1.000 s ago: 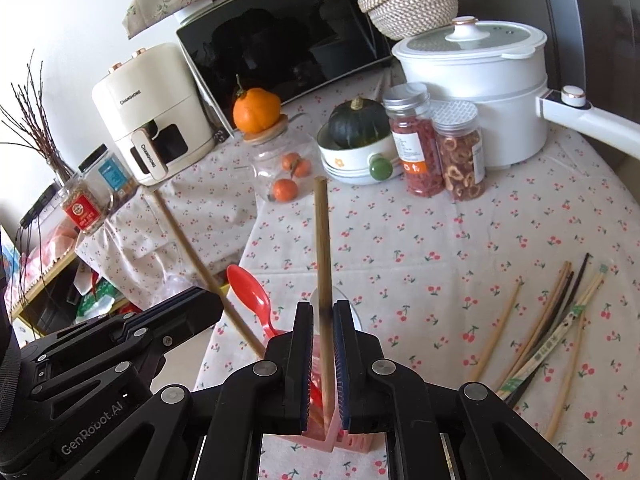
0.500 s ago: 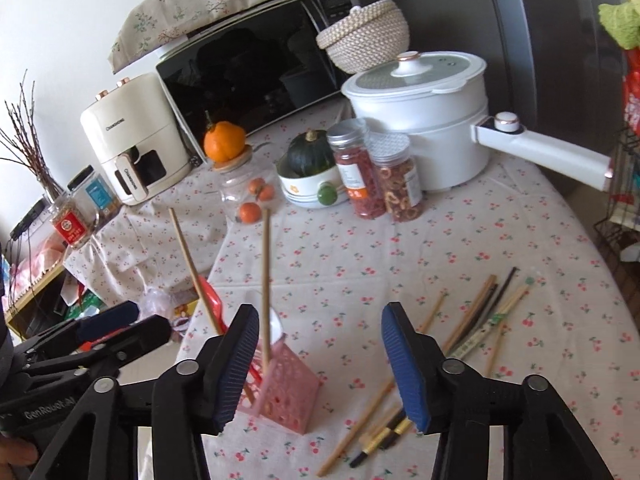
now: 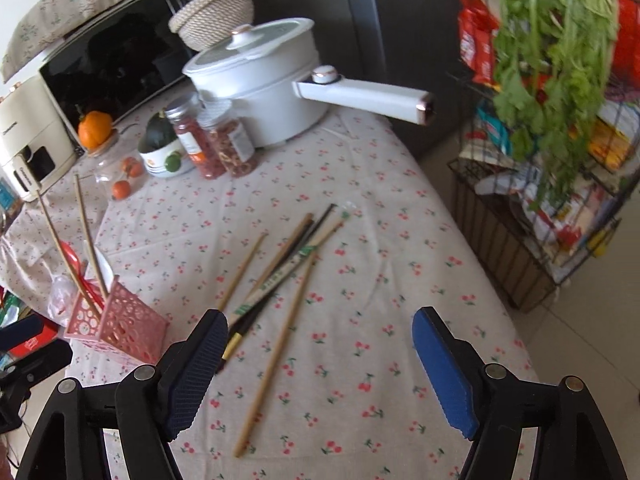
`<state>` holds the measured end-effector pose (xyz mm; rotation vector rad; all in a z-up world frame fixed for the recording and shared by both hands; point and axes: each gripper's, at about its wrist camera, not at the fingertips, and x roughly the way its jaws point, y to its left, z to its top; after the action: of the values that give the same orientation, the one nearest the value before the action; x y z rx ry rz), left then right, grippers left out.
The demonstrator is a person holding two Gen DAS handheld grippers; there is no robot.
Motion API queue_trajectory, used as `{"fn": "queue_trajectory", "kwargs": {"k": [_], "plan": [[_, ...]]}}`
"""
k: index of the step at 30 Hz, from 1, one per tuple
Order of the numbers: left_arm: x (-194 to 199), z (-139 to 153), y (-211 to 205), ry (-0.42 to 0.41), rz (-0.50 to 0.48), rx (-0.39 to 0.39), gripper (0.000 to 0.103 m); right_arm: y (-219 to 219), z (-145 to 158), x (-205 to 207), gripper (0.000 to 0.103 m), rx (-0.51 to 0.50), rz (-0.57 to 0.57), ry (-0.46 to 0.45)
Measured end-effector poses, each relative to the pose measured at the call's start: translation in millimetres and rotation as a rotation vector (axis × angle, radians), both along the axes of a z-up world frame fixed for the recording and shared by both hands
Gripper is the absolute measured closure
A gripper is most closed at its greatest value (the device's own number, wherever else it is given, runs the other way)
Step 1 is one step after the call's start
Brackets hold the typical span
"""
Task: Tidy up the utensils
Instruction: 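Move both grippers back over the remaining chopsticks on the table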
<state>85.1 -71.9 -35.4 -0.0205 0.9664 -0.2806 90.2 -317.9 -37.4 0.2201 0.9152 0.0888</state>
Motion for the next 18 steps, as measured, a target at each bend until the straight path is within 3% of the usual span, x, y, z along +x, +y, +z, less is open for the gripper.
{"fn": "queue_trajectory", "kwargs": {"k": [8, 14, 16, 18], "plan": [[2.8, -34.8, -60.4, 0.15, -0.089, 0.057, 0.019, -48.3, -25.3, -4.9, 0.022, 0.096, -0.154, 0.154], [23.7, -54.0, -86.1, 0.21, -0.106, 0.072, 0.02, -59.5, -41.1, -1.6, 0.022, 0.07, -0.184, 0.213], [32.9, -57.0, -92.0, 0.216, -0.111, 0.056, 0.024, -58.6, -46.8, 1.2, 0.022, 0.057, -0.171, 0.227], [44.6, -60.0, -98.6, 0.226, -0.12, 0.042, 0.036, -56.5, -52.9, 5.5, 0.022, 0.043, -0.157, 0.239]]}}
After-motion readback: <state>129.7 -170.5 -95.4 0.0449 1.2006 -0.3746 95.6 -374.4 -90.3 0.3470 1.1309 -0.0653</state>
